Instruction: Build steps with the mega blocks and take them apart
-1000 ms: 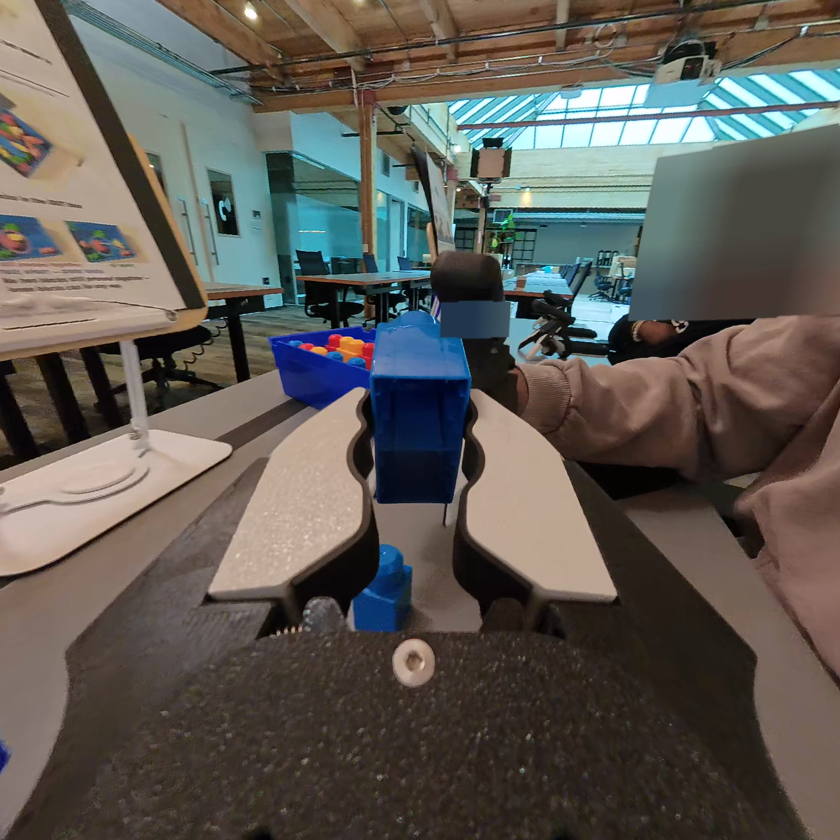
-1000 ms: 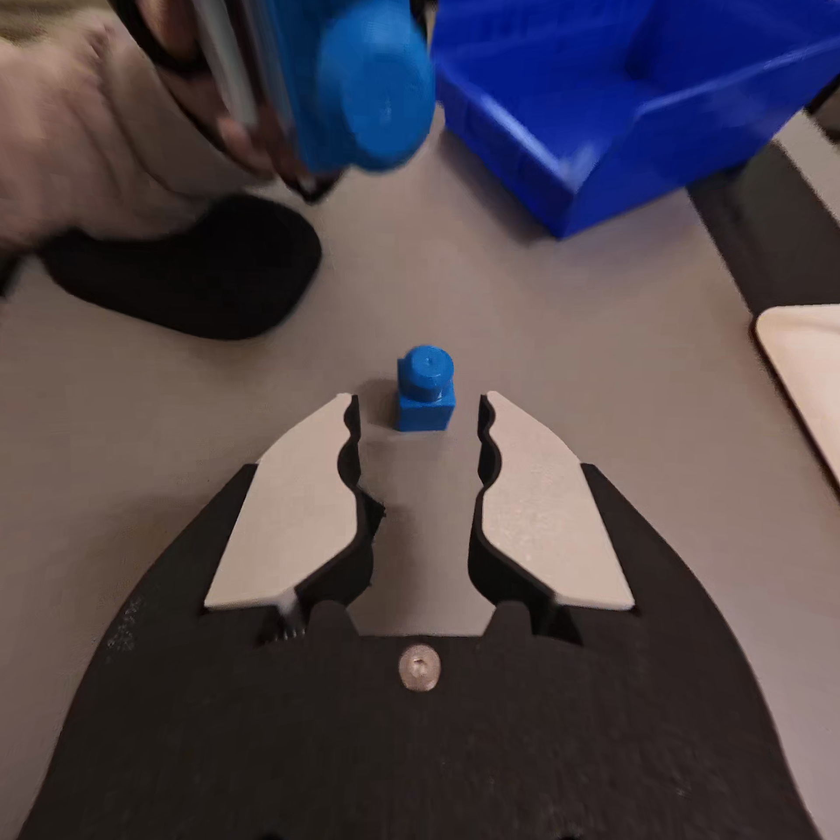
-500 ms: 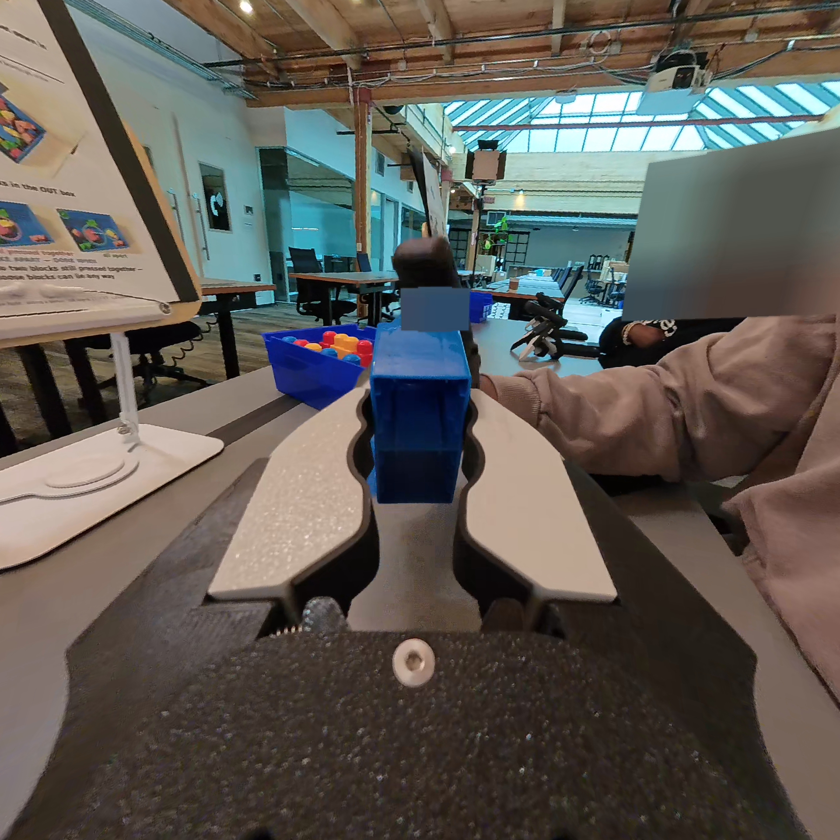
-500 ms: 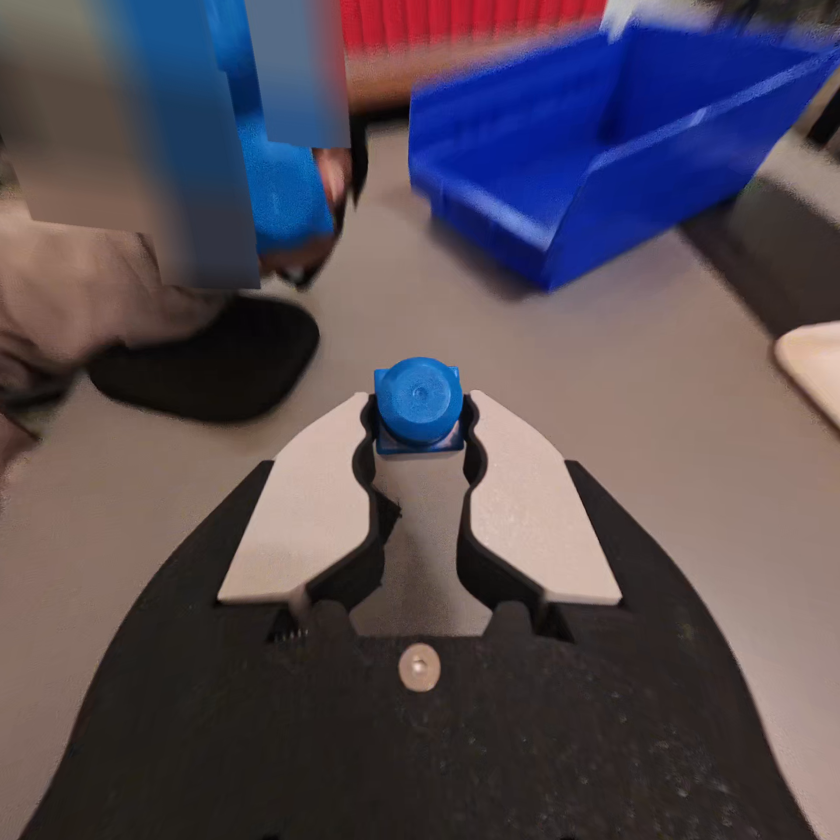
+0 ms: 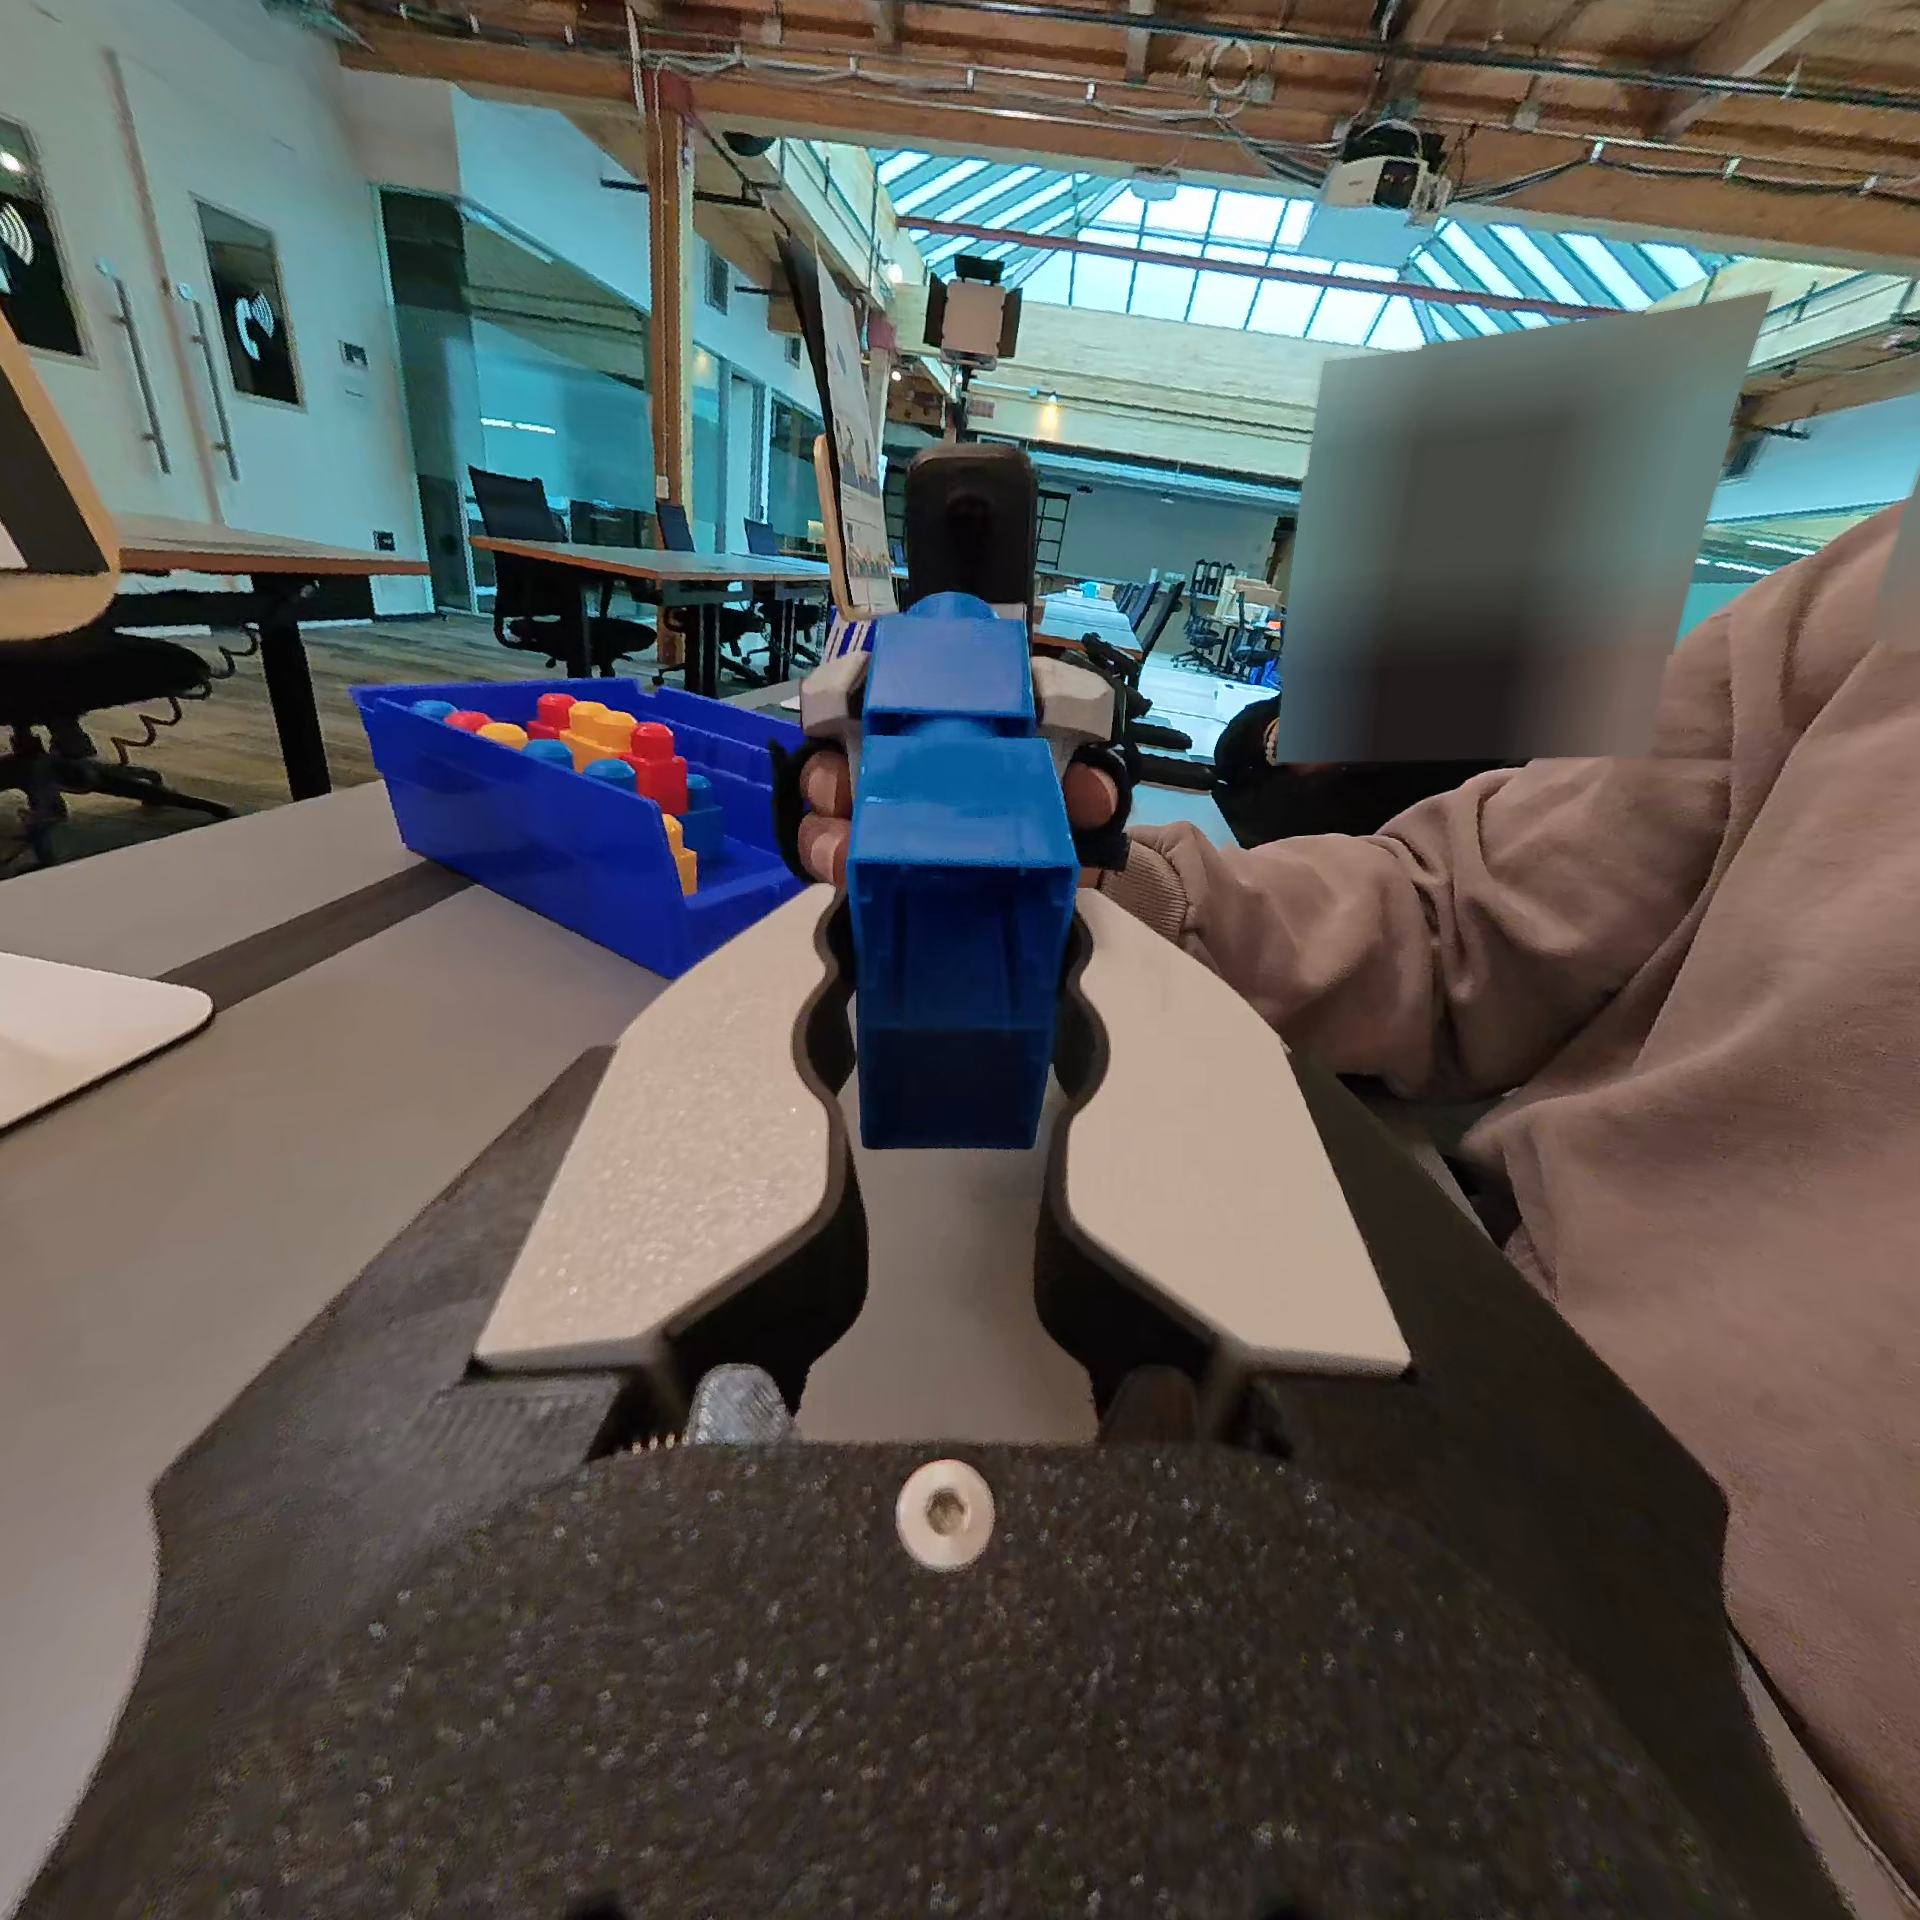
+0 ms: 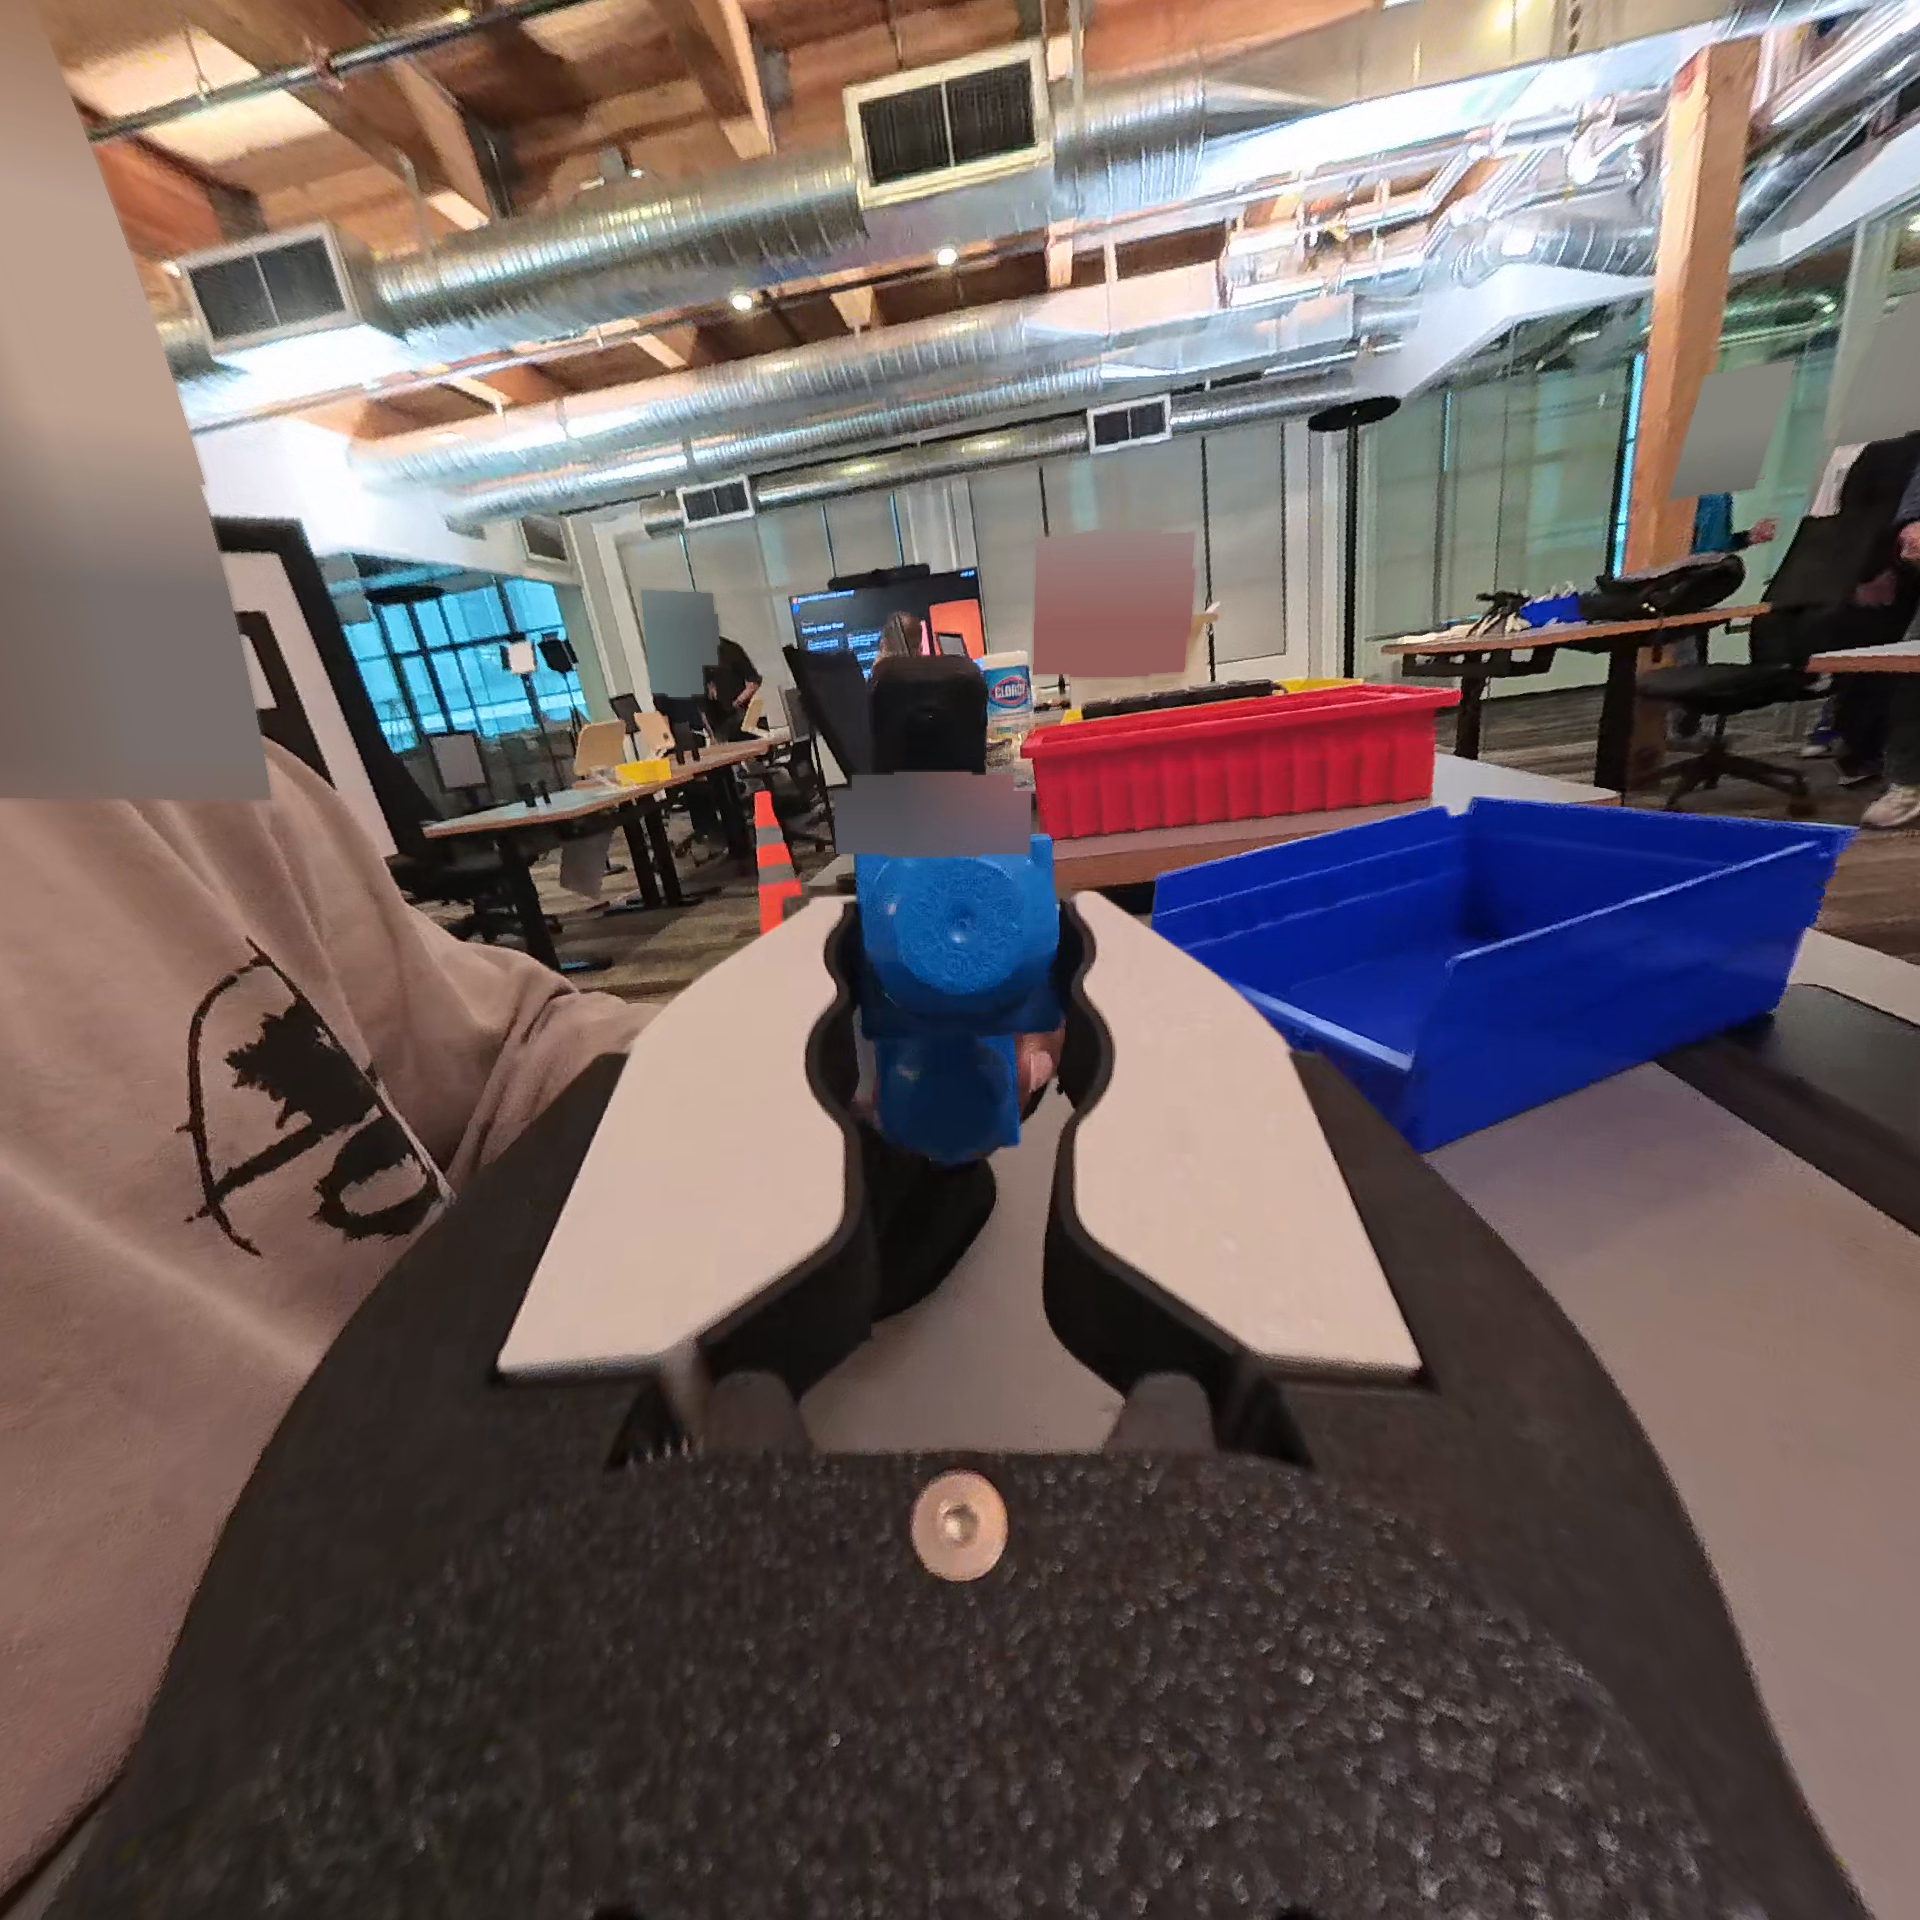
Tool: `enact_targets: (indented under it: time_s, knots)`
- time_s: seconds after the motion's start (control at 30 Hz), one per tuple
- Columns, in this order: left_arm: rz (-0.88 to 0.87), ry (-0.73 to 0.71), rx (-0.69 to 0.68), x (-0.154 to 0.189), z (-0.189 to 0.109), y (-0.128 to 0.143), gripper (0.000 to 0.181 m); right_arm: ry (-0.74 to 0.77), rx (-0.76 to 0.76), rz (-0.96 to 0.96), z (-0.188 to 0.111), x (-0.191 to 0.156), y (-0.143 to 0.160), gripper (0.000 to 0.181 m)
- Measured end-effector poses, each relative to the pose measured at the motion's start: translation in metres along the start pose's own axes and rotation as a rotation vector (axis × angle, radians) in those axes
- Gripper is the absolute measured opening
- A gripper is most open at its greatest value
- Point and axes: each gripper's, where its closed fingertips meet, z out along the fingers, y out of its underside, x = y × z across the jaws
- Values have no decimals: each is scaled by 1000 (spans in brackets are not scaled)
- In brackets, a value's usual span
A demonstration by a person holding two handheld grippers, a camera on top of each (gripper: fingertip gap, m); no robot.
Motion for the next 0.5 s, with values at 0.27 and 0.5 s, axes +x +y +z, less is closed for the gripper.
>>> enact_targets:
  time_s: [0.27,0.5]
  knots:
    - [-26,21,-92,1,-1,17,36,-13,-202,-20,4,-2,32,35]
    - [-18,49,-281,6,3,53,36,-51,-372,-67,-2,-7,53,35]
